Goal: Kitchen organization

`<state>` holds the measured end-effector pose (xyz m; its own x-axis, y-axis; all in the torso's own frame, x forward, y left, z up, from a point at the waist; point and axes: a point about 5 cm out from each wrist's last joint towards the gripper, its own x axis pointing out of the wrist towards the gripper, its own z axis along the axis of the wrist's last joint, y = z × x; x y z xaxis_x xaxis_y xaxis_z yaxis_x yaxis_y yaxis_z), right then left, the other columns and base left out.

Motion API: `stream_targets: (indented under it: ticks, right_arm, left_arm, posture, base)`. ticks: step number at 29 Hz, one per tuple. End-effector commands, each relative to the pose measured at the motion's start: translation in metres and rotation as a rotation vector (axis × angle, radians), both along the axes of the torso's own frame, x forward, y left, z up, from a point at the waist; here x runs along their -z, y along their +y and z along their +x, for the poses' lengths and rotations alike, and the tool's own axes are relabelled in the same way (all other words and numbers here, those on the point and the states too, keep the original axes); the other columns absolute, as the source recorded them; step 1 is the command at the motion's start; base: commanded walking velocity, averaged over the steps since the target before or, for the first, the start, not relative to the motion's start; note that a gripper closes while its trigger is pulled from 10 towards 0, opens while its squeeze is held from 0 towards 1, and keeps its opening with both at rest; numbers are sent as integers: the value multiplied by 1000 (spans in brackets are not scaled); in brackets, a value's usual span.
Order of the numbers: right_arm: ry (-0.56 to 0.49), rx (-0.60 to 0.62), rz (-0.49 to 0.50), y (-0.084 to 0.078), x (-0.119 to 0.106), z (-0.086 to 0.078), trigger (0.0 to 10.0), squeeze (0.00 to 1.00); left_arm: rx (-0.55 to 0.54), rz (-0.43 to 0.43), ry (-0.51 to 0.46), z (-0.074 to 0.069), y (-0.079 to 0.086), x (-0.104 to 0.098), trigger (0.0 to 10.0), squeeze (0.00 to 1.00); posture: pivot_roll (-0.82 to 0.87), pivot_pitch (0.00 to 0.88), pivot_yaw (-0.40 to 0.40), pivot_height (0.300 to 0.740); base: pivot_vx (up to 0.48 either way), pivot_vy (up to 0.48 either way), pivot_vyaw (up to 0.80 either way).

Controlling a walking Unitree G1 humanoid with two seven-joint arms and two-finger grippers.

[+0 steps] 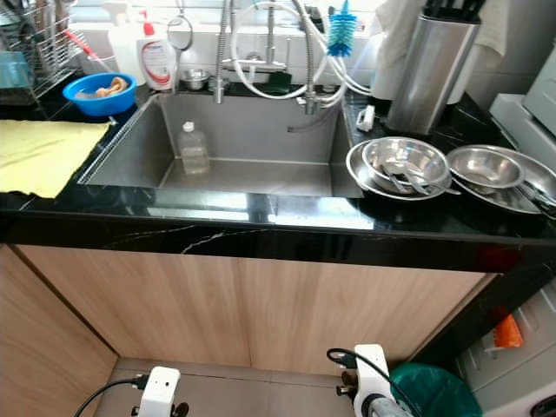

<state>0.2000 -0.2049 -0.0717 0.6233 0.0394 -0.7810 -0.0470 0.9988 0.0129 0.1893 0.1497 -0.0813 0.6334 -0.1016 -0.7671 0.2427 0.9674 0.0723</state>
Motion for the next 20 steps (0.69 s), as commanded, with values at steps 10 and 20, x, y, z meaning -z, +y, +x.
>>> stream_targets:
  ticks: [10, 20]
  right_arm:
    - [-73, -105, -45, 16, -6, 12, 10000, 0]
    - [-162, -89, -82, 21, -12, 20, 10000, 0]
  left_arm:
    - [-100, 26, -34, 10, 28, -7, 10000, 0]
    - [-41, 37, -70, 18, 31, -13, 10000, 0]
  posture:
    - [-125, 0, -38, 740]
    - [-122, 0, 22, 740]
  base:
    - [0, 0, 0]
    - [0, 0, 0]
